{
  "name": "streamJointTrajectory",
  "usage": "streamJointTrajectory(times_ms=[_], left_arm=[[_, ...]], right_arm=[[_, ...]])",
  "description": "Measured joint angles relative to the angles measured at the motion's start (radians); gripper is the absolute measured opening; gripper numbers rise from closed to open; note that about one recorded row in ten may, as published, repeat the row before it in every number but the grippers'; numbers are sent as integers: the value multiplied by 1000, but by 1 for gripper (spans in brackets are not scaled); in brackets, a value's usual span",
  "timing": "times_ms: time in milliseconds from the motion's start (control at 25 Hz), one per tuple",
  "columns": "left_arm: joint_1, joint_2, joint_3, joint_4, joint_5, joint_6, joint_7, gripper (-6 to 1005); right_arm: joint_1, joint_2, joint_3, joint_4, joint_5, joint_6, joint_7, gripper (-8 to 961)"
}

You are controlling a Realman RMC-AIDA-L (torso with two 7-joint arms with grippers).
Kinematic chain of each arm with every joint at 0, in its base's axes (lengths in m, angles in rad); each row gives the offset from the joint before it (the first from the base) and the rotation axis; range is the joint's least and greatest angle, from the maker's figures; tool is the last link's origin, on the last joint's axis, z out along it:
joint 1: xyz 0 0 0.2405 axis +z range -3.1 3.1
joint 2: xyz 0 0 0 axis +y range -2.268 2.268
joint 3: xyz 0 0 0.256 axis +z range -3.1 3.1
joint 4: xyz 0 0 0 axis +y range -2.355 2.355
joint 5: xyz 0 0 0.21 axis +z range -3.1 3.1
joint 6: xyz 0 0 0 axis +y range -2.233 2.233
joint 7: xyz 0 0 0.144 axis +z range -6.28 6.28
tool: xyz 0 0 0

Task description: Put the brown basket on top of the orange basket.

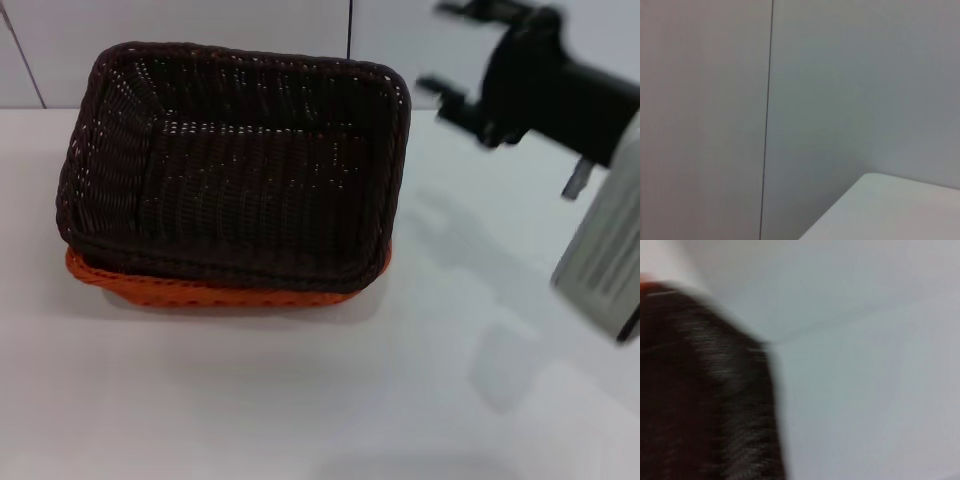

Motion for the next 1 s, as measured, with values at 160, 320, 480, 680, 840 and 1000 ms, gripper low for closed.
streamJointTrajectory(times_ms=[160,320,480,680,840,1000], left_arm=[[3,1,2,-8,0,27,0,765],[4,2,-1,-19,0,39,-3,765],[-1,6,-1,-28,-1,42,3,765],[-2,7,0,-29,-2,42,3,765],[0,7,0,-29,-3,42,3,765],[1,7,-7,-29,-5,39,4,765]], right_arm=[[-42,0,-38,76,245,211,-10,623],[-54,0,-134,111,293,413,9,633],[-19,-5,-179,130,290,562,131,642],[35,-10,-200,196,177,650,380,654],[44,-12,-262,248,-92,778,697,663],[67,-12,-325,453,-470,1067,1125,673]])
